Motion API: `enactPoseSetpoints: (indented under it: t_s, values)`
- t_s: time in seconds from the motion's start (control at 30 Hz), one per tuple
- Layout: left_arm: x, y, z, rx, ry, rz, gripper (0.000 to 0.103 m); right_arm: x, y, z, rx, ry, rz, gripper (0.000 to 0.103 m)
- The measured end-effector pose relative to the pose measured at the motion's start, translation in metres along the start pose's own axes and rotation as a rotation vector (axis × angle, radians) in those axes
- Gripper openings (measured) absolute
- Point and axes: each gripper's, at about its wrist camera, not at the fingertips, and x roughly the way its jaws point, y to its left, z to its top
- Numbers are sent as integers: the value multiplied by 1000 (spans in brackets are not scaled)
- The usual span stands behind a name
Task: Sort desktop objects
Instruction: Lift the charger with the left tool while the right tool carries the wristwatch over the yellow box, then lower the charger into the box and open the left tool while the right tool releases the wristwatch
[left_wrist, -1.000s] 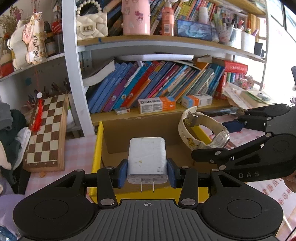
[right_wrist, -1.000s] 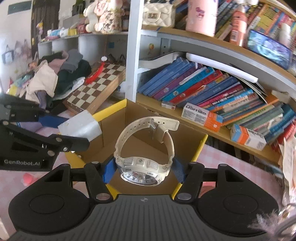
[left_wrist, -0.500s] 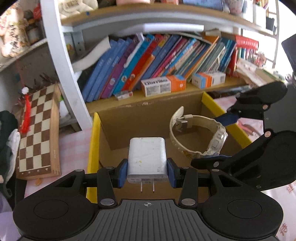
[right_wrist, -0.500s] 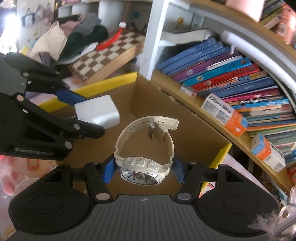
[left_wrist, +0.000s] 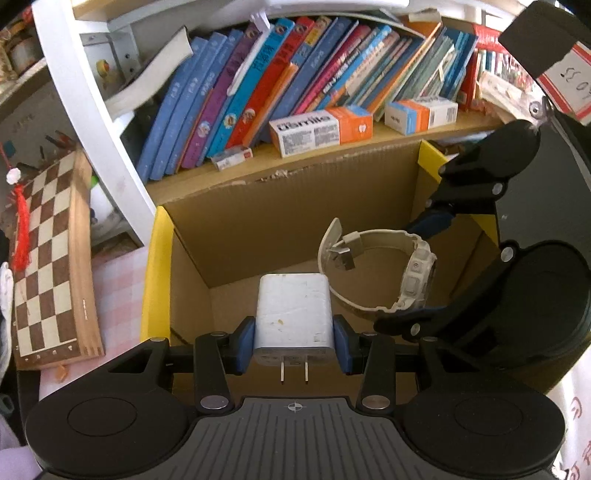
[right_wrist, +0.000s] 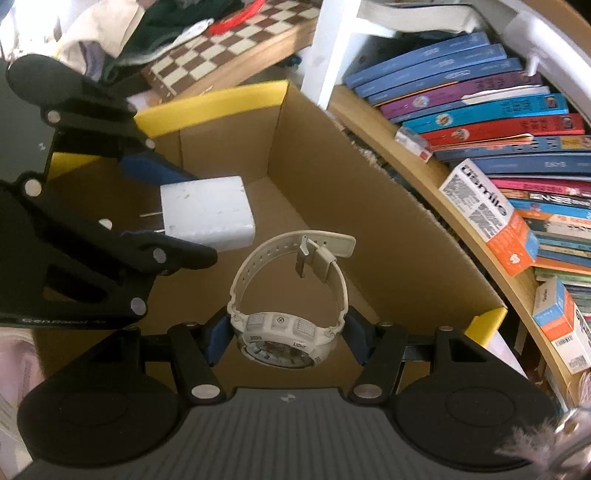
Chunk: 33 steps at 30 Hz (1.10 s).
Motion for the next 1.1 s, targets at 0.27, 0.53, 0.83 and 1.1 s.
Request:
enactPoseSetpoints:
  t_s: [0.27,0.53,0.83,1.1]
  values:
    - [10,3,-1,-8,42,3,42,7,2,2,-39,50,32,61]
    - [11,2,-5,-6,61,-9,42,10,5,0,-76,80,47,61]
    - [4,-4,-14,-10,66,-34,42,8,15,-8,-126,102,65,61]
    - [-6,-14,-15,4,57,-62,42,6,22,-20,-220,127,65,61]
